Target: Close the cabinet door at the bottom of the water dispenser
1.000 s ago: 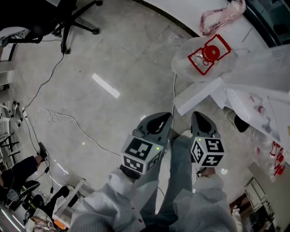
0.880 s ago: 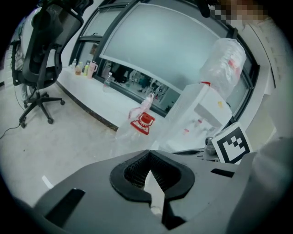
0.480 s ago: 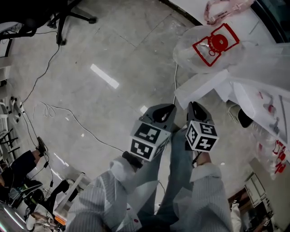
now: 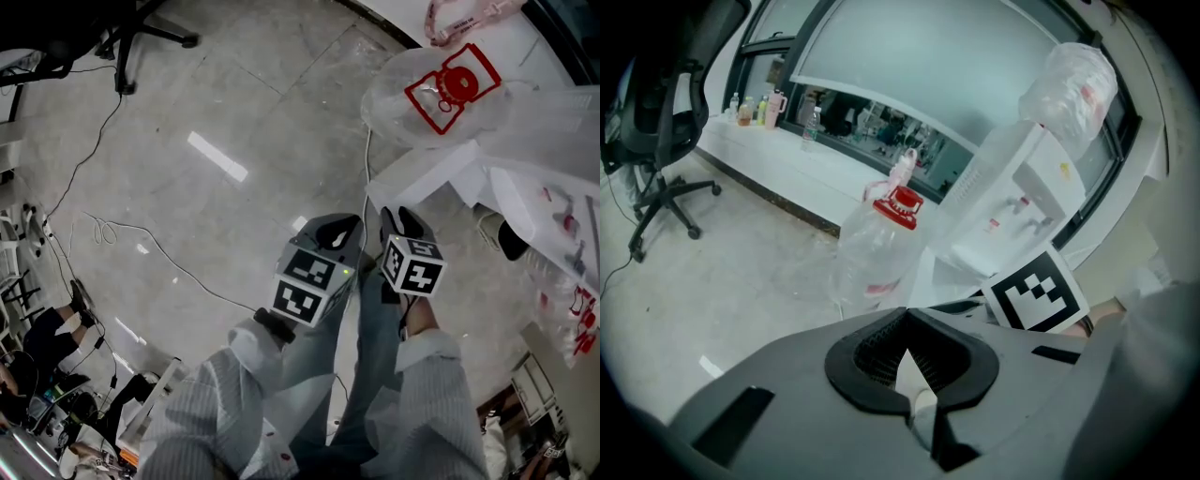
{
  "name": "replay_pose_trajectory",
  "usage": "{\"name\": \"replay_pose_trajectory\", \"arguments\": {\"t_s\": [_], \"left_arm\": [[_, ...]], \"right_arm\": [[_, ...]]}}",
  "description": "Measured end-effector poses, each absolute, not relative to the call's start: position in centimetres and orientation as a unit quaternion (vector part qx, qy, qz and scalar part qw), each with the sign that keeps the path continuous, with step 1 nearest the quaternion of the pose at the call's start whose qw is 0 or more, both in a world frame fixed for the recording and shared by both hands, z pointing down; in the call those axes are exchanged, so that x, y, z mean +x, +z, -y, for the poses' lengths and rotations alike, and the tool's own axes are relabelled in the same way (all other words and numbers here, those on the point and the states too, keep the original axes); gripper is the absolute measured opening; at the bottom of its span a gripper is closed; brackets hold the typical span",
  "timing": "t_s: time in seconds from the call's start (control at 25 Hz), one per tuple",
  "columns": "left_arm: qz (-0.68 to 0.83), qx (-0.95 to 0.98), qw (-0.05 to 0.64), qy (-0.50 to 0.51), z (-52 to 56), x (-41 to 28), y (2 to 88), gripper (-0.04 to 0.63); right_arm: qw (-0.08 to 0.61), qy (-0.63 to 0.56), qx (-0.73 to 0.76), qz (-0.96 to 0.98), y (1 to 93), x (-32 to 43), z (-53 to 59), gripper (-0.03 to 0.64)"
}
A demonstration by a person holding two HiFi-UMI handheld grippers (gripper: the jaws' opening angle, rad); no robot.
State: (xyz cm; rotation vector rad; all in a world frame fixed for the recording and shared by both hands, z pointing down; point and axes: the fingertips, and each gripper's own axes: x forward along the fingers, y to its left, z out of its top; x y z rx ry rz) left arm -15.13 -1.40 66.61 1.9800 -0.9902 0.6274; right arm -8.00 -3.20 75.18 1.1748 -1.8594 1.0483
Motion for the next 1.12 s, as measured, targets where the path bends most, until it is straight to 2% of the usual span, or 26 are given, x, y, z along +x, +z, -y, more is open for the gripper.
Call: {"name": "replay_pose_trajectory", "arguments": {"t_s": [0.32,0.68,1.12], "left_arm": [[0.392,0.779,0.42,0.252,0.1,-16.5,67.4,0.011],[0.397,0.774,0.419,0.259,-0.4,-19.5,67.9,0.009],[0.39,0.781,0.408,0.267,0.1,-19.9,67.4,0.011]], "right_arm": [[0.42,0.36,0.459,0.696,78.2,-8.6,3.0,0.176],[0.495,0.25,0.485,0.676,79.3,-8.2,2.8,0.176],[0.485,0.261,0.523,0.651,79.3,-6.6,1.6,0.194]]}}
